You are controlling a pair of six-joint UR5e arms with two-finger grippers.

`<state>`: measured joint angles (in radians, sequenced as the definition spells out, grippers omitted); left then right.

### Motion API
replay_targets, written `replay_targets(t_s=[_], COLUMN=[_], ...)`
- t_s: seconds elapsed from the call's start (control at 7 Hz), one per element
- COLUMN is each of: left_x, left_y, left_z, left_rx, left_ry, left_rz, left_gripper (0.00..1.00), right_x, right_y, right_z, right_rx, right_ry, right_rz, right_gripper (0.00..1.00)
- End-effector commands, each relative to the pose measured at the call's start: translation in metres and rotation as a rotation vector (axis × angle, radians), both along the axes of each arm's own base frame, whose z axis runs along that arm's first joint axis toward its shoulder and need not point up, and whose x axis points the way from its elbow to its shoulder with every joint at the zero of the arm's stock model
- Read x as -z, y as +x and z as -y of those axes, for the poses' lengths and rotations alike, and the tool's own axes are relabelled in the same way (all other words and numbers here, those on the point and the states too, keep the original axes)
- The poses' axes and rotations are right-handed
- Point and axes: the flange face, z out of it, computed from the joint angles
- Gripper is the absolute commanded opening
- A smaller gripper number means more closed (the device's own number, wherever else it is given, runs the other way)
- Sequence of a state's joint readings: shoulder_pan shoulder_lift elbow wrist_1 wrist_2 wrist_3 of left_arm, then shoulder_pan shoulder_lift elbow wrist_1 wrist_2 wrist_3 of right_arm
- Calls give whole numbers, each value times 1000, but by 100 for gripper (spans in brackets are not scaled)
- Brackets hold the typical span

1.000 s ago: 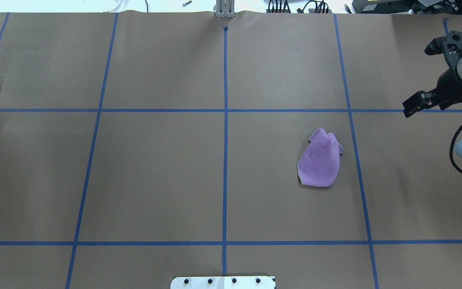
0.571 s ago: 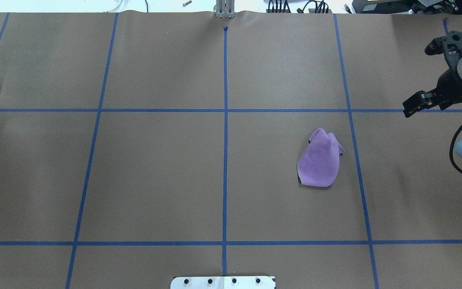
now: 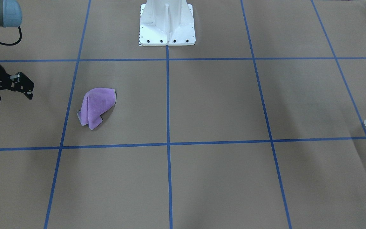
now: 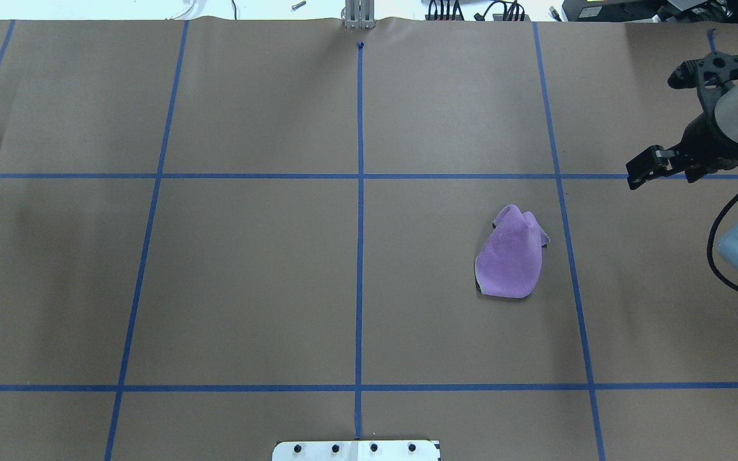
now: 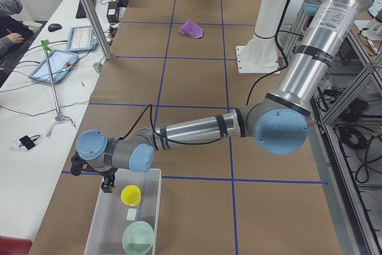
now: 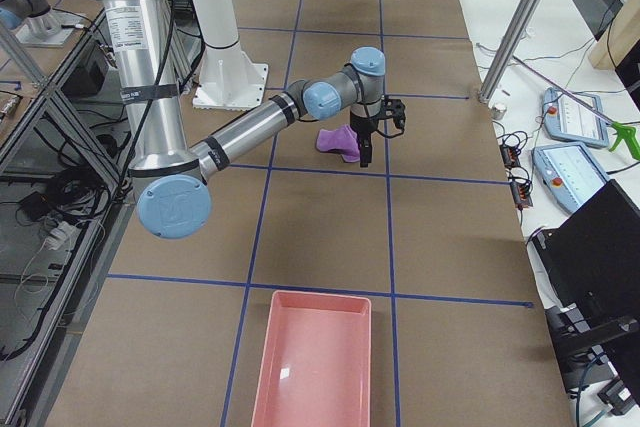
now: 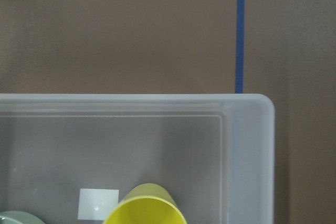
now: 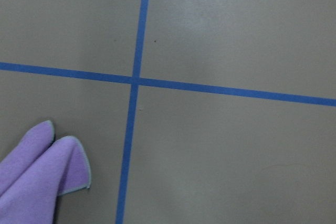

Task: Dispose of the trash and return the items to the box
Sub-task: 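Reach the right gripper down to the purple cloth and pinch it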

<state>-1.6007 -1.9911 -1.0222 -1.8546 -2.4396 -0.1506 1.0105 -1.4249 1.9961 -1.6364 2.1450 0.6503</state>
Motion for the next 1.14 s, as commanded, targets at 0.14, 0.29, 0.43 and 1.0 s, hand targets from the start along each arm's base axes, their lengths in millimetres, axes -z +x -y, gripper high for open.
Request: replay_targets(t_s=[0.14, 0.29, 0.43, 1.0], left_x=[135, 132, 131, 118], left_y=[-6, -4, -4, 0], left_z=[-20, -23, -22, -31], left_rx=[12, 9, 10, 2], left_ry=[-18, -23, -25, -35], left_rz=[4, 4, 4, 2], left_gripper=[99, 98, 98, 99], right_x=[53, 59, 67, 76], right_y=[-63, -97, -144, -195], right_z=[-61, -88, -116, -94], right_rx=[-149, -209, -260, -298], right_ry=[-96, -106, -108, -58], right_rz=[26, -2, -20, -46], right_gripper=[100, 100, 99, 67])
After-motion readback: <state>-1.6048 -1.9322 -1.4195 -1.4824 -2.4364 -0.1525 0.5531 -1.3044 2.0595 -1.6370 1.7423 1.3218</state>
